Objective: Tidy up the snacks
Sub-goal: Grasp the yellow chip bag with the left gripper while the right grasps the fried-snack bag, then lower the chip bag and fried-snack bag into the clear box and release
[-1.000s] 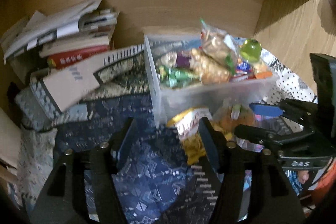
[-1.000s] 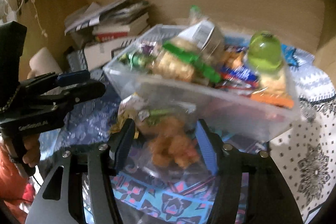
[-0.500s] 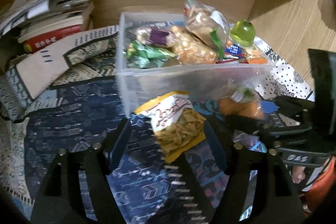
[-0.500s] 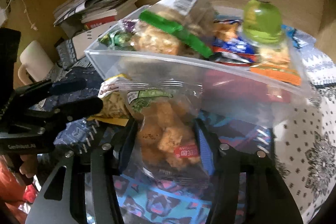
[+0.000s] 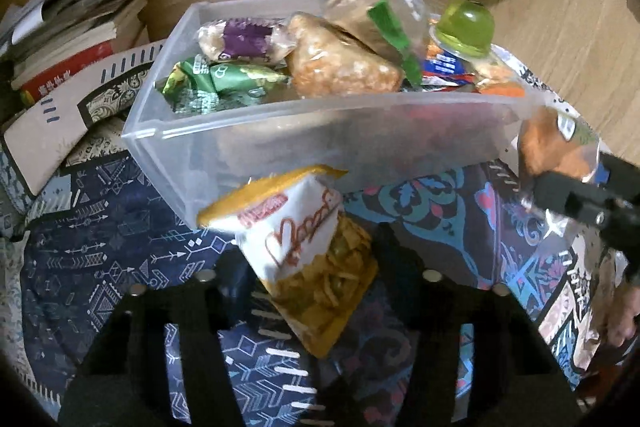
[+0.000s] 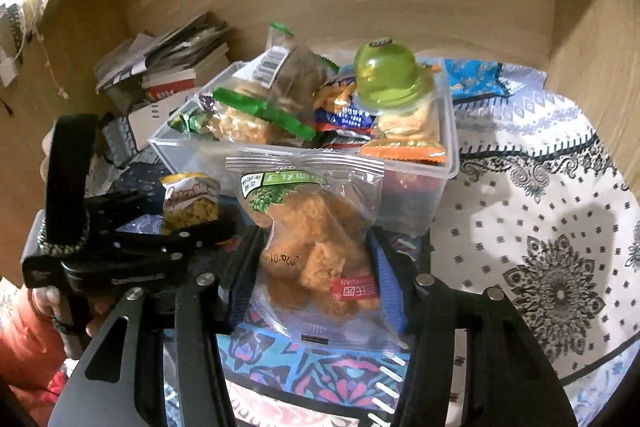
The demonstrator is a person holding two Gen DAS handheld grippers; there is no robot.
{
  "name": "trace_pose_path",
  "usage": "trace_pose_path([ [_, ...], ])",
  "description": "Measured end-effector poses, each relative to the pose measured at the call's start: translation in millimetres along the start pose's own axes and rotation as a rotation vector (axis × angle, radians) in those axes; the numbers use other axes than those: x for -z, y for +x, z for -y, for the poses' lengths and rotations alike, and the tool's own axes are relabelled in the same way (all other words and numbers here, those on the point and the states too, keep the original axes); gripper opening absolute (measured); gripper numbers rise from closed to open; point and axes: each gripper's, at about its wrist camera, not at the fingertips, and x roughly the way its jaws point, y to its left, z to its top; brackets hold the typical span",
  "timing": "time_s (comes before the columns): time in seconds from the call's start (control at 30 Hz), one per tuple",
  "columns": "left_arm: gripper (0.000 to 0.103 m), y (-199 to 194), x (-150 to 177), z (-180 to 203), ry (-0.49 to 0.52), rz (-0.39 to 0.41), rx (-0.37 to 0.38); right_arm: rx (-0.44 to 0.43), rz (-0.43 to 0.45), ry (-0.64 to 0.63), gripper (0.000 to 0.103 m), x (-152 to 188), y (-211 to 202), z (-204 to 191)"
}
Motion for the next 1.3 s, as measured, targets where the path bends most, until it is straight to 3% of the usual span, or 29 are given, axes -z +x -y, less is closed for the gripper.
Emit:
trace_pose_path([
  [0.17, 0.038, -15, 3, 5, 0.020, 0.030, -0.002, -0.012, 0.034, -0.012, 0.050, -4, -9, -2],
  [0.63, 0.037, -85, -34, 1, 0.009, 0.217, 0.022, 0.018, 0.127, -0.028, 0.050, -44, -12, 2],
  [0.97, 0.037, -57, -76, -2, 0.011, 0.191, 0.046, 0.036, 0.091, -0.058, 0.050, -69, 22, 5],
  [1.3, 0.037, -32, -86, -12, -0.008, 0.150, 0.084, 0.017, 0.047, -0.037, 0.049, -71, 45, 11],
])
